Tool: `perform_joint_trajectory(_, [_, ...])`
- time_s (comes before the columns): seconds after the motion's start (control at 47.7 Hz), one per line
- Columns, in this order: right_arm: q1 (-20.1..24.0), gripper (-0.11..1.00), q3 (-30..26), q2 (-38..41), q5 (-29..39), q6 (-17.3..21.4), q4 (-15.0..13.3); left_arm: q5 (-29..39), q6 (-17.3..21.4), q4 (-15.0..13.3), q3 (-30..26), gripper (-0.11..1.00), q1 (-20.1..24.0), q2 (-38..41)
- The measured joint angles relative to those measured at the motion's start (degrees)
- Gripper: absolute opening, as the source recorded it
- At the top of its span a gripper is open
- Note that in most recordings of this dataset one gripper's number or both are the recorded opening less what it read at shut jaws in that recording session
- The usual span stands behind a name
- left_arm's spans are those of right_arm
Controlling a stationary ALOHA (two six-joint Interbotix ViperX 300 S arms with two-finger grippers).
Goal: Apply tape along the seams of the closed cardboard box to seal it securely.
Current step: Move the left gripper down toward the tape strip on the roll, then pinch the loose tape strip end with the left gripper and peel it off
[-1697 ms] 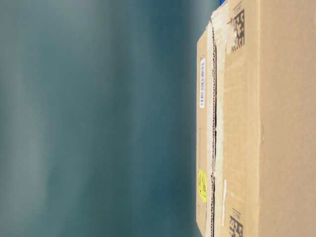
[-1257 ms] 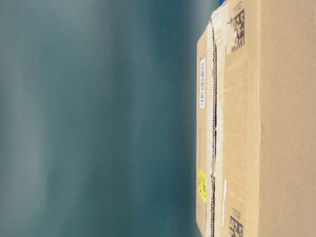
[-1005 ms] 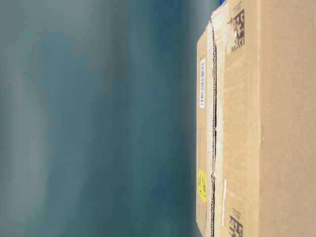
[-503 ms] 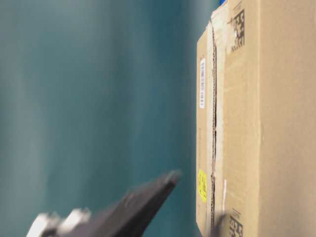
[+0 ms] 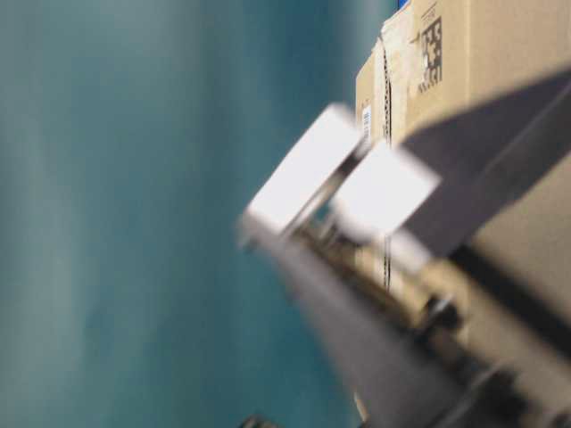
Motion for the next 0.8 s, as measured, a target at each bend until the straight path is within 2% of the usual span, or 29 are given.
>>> perform_joint_trajectory(0.168, [-0.09, 0.00, 0.00, 0.09, 0.53, -0.18, -0.53, -2.37, 2.11, 0.00, -3.96, 0.74, 0.26, 4.04])
perform_joint_trajectory(0.293, [-0.09, 0.00, 0.09, 0.26, 0.88, -0.18, -0.70, -2.90, 2.20, -0.09, -5.80, 0.74, 0.62, 5.63])
perform_joint_trajectory(0.607, [0.00, 0.00, 0.09, 0.35, 1.32, -0.18, -1.58, -2.72, 2.29, -0.09, -6.50, 0.69, 1.67, 7.47])
perform_joint_trajectory(0.691, [-0.09, 0.00, 0.00, 0.53, 1.32, -0.18, -1.67, -2.37, 2.29, -0.26, -6.42, 0.56, 1.76, 7.56])
perform_joint_trajectory(0.796, [-0.09, 0.00, 0.09, 0.70, 1.32, -0.18, -1.58, -2.20, 2.20, -0.35, -6.42, 0.26, 1.85, 7.65])
